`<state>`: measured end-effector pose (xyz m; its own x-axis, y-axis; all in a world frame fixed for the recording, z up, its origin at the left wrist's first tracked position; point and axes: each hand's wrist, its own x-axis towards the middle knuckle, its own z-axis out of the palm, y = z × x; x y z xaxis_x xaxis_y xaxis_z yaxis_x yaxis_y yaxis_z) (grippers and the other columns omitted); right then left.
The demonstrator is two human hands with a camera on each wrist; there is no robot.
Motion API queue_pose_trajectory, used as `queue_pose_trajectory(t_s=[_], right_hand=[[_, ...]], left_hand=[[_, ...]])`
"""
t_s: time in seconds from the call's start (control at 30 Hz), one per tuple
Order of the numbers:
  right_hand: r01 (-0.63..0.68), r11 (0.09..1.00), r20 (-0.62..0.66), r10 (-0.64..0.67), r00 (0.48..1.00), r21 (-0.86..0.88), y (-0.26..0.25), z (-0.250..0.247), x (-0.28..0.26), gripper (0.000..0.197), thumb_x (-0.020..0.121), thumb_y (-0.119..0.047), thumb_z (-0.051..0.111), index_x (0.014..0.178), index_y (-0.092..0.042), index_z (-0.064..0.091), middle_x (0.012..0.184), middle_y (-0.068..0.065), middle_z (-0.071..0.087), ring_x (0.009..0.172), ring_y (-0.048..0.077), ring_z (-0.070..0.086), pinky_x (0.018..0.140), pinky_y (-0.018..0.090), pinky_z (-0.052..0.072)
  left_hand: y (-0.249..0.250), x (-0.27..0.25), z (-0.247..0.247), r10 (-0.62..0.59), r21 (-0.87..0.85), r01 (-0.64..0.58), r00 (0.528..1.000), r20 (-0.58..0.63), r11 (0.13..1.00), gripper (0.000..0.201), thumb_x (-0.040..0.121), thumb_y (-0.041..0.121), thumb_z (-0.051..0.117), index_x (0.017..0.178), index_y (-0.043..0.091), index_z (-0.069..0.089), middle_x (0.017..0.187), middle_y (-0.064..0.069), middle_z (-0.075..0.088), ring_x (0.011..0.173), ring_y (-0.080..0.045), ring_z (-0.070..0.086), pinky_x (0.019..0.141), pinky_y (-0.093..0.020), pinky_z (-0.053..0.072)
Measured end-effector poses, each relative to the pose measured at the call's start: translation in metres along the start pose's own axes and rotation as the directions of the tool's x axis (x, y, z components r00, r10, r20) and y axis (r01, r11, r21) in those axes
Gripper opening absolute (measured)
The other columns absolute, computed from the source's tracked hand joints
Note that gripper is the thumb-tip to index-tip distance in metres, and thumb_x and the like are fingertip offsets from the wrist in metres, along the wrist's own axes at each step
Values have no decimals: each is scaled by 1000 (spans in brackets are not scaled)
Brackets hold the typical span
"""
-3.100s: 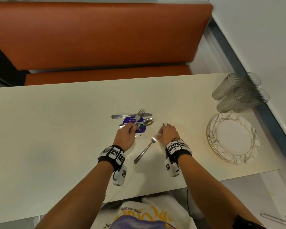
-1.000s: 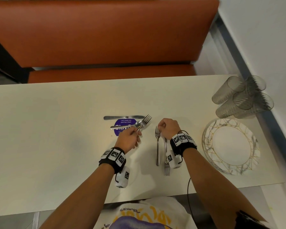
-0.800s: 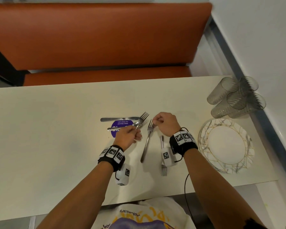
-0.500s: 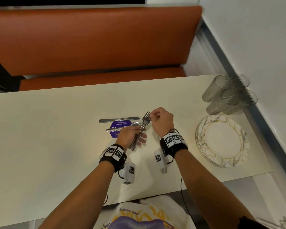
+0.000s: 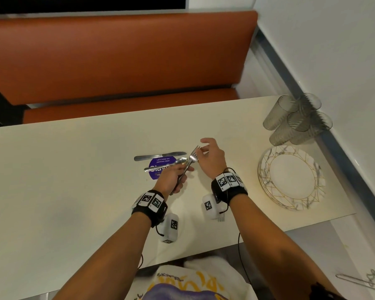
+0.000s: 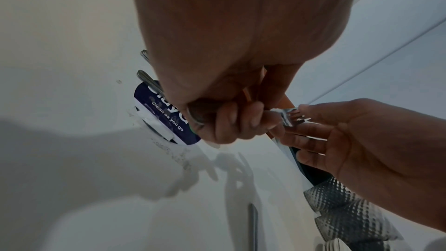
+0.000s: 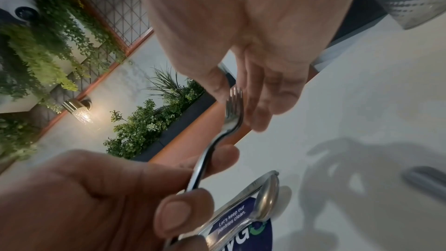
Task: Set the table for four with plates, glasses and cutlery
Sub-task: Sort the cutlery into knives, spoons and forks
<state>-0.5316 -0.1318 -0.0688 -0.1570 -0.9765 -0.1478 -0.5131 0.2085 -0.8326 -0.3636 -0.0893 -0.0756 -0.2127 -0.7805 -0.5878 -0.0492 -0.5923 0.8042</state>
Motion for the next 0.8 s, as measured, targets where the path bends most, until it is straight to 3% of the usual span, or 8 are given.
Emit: queue_pose_trajectory(t_s=[0.1,0.2,0.3,0.37,0.53,0.6,0.67,0.8], right_hand=[[22,998,77,-17,997,-54,3,-2,4,18,92,-18,65,110,-20,67,95,-1,72,77,19,71,75,34,60],[2,999,77,1,997,-36,1,-7,7,12,93,-11,65,103,-15,69,93,6,73,66,18,69,57,18,53],[-6,1000,68,6,998,10,0,-16,9,11,93,-10,67,104,-10,70,91,8,74,61,15,68,51,9,46],[-17,999,80,14,997,37,1,-22,7,12,93,-15,69,104,-11,71,88,7,75,62,16,69,52,10,47],[-117,993,37,116,993,26,30,-47,9,15,99,-23,59,107,-17,70,86,-3,76,65,10,70,62,16,51],[-152,987,10,153,988,-43,50,-54,10,15,96,-15,58,103,-18,71,85,-2,76,74,13,71,74,27,57],[-160,972,26,167,986,-174,67,-56,9,16,92,-12,62,100,-20,73,88,-1,75,85,16,70,80,26,53],[-214,900,109,274,956,-381,90,-51,8,25,86,-33,76,103,-16,72,91,-2,65,92,20,66,77,22,44]], left_hand=[[1,0,1,13,19,-13,1000,2,1000,37,109,18,37,116,6,71,64,-2,51,46,-13,37,41,-25,25],[2,1,2,17,47,-17,1000,-2,999,34,108,15,40,110,4,72,66,-4,56,49,-20,46,46,-29,32],[-2,3,6,54,98,-54,999,4,994,29,105,8,42,103,2,70,67,-7,58,54,-24,54,49,-30,40],[-6,7,11,66,154,-63,998,-18,986,29,106,9,40,99,5,68,68,-5,54,55,-21,51,48,-27,40],[-22,21,25,100,374,-57,990,-97,926,31,105,15,39,92,15,68,81,2,60,74,-17,52,75,-36,44],[-28,24,28,90,422,-31,989,-120,906,31,105,14,39,90,19,66,86,2,62,78,-18,55,80,-37,46],[-34,26,30,73,449,-4,988,-136,893,31,105,16,39,88,22,65,90,2,63,80,-19,56,81,-38,47],[-40,31,33,65,470,21,984,-166,882,32,105,16,39,87,23,64,91,0,66,79,-20,57,80,-38,48]])
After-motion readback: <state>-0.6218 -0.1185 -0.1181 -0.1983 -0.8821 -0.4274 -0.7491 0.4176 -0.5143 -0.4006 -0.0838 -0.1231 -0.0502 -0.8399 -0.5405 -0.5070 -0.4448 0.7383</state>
